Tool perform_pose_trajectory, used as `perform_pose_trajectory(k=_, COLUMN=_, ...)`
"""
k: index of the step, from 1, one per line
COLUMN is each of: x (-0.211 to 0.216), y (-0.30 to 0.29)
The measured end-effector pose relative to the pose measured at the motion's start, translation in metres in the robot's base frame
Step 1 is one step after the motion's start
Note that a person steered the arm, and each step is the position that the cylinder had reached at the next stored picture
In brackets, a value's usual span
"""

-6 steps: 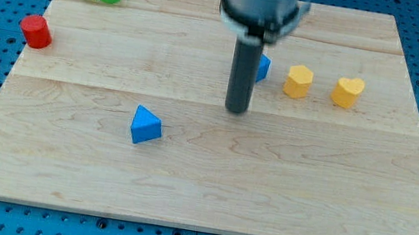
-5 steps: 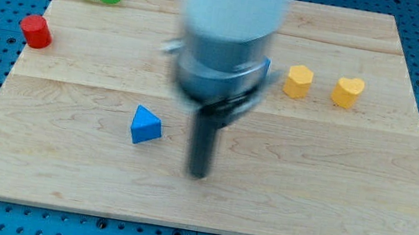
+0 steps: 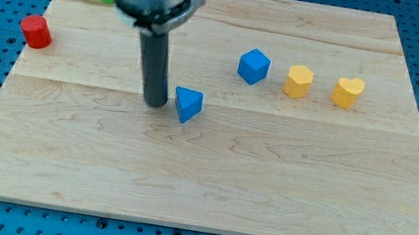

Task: Adjust the blue blocks in a row

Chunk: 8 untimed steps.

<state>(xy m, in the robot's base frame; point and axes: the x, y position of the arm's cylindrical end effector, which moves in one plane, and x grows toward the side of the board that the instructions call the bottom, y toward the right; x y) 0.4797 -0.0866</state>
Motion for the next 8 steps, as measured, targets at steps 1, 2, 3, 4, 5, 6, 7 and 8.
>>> perform_pose_trajectory(k=1, x=0.021, y=0.028)
perform_pose_trajectory(k=2, x=-0.022, y=0.041)
perform_pose_trajectory(k=3, x=-0.06, y=0.044)
perform_pose_trajectory(k=4, x=-0.057, y=0.044)
perform_pose_trajectory(k=5, x=-0.014, y=0.051)
perform_pose_trajectory(k=6, x=-0.053, y=0.066)
perform_pose_trajectory(k=7, x=-0.094, y=0.065)
perform_pose_trajectory(k=8, x=-0.085, y=0.06)
